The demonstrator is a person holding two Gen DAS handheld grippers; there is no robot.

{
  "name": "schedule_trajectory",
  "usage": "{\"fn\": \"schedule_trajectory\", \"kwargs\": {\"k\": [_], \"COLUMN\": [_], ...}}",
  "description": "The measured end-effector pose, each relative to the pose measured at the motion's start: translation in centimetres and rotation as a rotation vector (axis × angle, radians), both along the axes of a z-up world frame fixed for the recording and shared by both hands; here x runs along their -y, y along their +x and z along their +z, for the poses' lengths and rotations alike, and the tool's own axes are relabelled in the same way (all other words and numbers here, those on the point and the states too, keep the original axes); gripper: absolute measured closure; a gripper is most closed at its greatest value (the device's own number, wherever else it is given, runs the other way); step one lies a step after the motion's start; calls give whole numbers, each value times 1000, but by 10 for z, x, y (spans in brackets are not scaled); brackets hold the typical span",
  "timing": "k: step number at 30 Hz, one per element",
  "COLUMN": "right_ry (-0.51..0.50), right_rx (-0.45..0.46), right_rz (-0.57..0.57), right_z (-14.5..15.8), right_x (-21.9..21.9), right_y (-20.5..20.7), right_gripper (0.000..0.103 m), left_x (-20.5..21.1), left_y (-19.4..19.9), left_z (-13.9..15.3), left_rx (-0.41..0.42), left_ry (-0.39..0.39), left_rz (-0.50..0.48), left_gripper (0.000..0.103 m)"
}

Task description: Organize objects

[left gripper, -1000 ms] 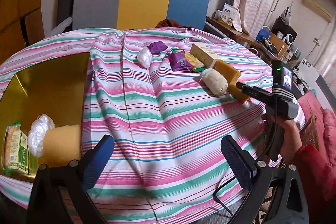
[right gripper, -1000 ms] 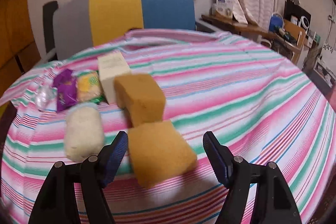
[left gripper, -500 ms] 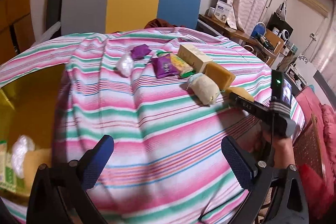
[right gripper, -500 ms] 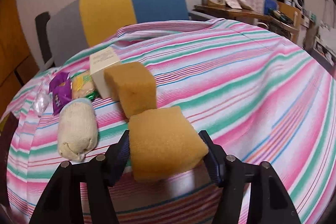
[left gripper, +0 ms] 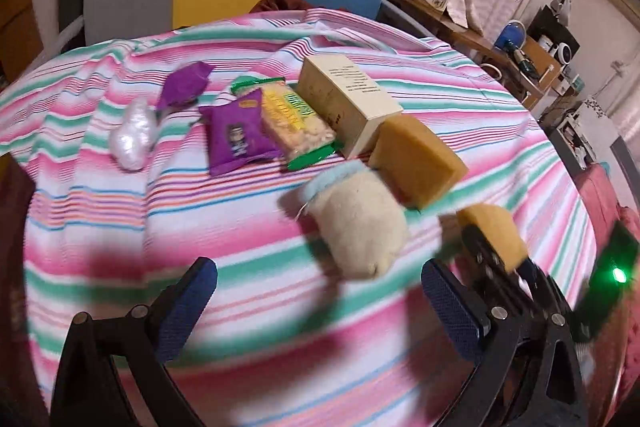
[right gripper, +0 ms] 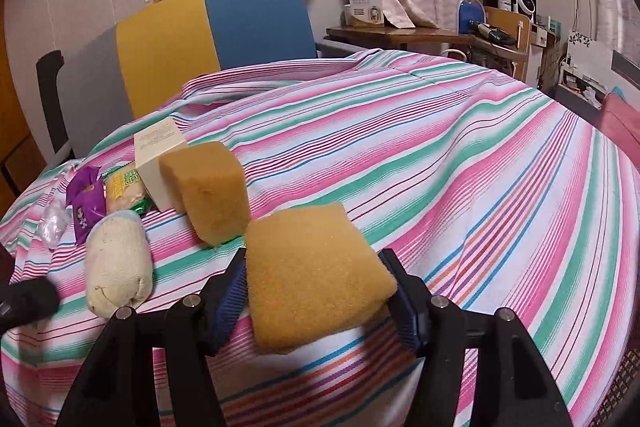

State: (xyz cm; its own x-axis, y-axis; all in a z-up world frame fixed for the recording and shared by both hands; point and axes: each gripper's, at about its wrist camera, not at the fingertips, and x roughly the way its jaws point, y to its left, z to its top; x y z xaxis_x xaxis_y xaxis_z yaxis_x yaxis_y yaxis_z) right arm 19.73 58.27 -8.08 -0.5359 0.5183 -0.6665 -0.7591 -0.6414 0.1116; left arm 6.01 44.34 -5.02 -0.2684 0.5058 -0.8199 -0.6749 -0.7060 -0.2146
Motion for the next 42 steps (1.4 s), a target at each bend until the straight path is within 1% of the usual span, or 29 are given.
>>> {"fn": "schedule_trajectory", "kwargs": {"k": [5,7,8,9,10,12,14,16,17,18,20,22,26,32,34,38,42], "right_ry": [0,4,3,3,2,-1,0,2,3,3,2,5,13,29,36,41,57], "right_rx": [11,7,6,4,3,3,2,-1,-2,-3,-3,-1,6,9,8,12,15], "right_rz": [-12,-14,-15,-17,-19,-18,-18,-18,-18,-17,-17,-18,-20,-19,-10,6,14], "right_z": [-2,-3,-3,-3,-3,-3,-3,-4,-4,-4,-4,-3,-3,-2,-1,-1,1], "right_x": [-1,0,0,0,-1,-2,-1,-2,-1,-1,-1,-1,0,2,3,5,8], "right_y": [-1,0,1,1,1,1,1,1,2,1,2,2,0,0,-1,-3,-4], "right_gripper": [39,39,39,39,39,39,39,39,39,39,39,39,39,39,39,39,39], "left_x": [-28,-35,-37,-38,-39,-37,-35,-30,-28,-26,-22,-16,-1,29,38,62,89], "left_y": [-2,-4,-4,-4,-5,-7,-7,-2,-1,2,9,12,9,10,13,19,23], "left_z": [-11,-15,-16,-18,-20,-25,-29,-29,-30,-31,-30,-29,-29,-30,-28,-23,-17], "left_rx": [-54,-69,-73,-75,-71,-37,-11,-28,-24,-35,-77,-92,-64,-61,-59,-31,-35], "left_ry": [-59,-66,-57,-45,-39,5,45,85,102,110,103,109,134,157,154,178,191], "left_rz": [1,1,-3,-7,-8,-26,-43,-66,-89,-109,-135,-137,-109,-73,-64,-46,-35], "left_gripper": [0,1,4,10,13,24,28,36,43,45,46,47,47,47,47,48,48]}}
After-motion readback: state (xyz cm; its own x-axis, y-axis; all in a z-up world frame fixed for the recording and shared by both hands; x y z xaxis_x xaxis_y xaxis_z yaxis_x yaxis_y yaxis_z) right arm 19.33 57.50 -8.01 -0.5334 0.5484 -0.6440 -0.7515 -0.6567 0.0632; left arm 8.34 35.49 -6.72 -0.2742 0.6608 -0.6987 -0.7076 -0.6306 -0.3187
